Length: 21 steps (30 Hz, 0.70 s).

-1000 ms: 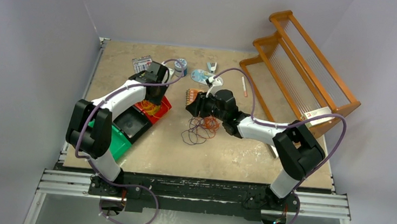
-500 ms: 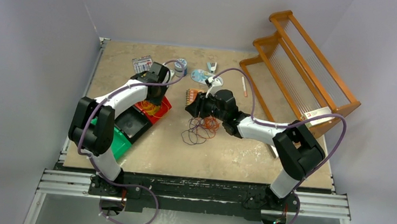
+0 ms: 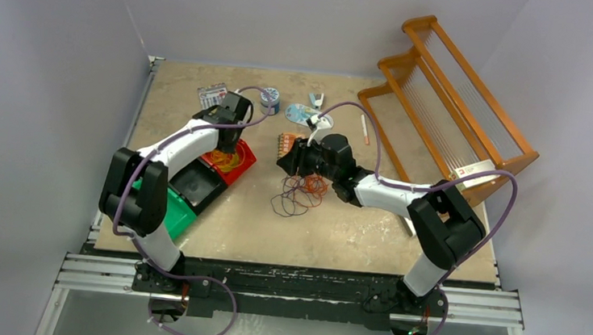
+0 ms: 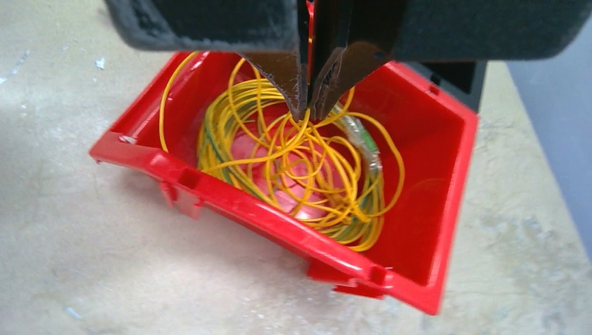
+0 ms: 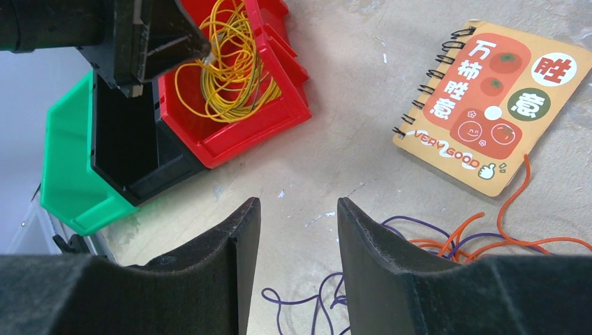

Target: Untangle the cables

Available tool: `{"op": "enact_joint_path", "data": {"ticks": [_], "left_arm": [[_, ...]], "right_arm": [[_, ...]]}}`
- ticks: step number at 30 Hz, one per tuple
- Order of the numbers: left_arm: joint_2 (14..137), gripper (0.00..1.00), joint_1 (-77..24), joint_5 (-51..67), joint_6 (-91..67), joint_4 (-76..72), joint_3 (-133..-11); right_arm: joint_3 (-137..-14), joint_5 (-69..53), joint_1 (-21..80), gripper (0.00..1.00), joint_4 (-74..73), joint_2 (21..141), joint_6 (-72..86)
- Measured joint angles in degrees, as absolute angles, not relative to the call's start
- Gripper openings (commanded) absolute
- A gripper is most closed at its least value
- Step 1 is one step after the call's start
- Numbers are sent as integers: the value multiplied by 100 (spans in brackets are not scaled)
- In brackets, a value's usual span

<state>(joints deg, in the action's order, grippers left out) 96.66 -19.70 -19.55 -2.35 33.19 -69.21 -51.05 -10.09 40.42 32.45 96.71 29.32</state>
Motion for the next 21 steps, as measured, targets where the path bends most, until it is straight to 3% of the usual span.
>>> {"op": "enact_joint_path", "data": {"ticks": [21], "left_arm": [[9452, 0, -1680, -3776, -956, 3559, -6845]], "right_arm": [[-5162, -1013, 4042, 47, 3221, 9679, 2906]]}}
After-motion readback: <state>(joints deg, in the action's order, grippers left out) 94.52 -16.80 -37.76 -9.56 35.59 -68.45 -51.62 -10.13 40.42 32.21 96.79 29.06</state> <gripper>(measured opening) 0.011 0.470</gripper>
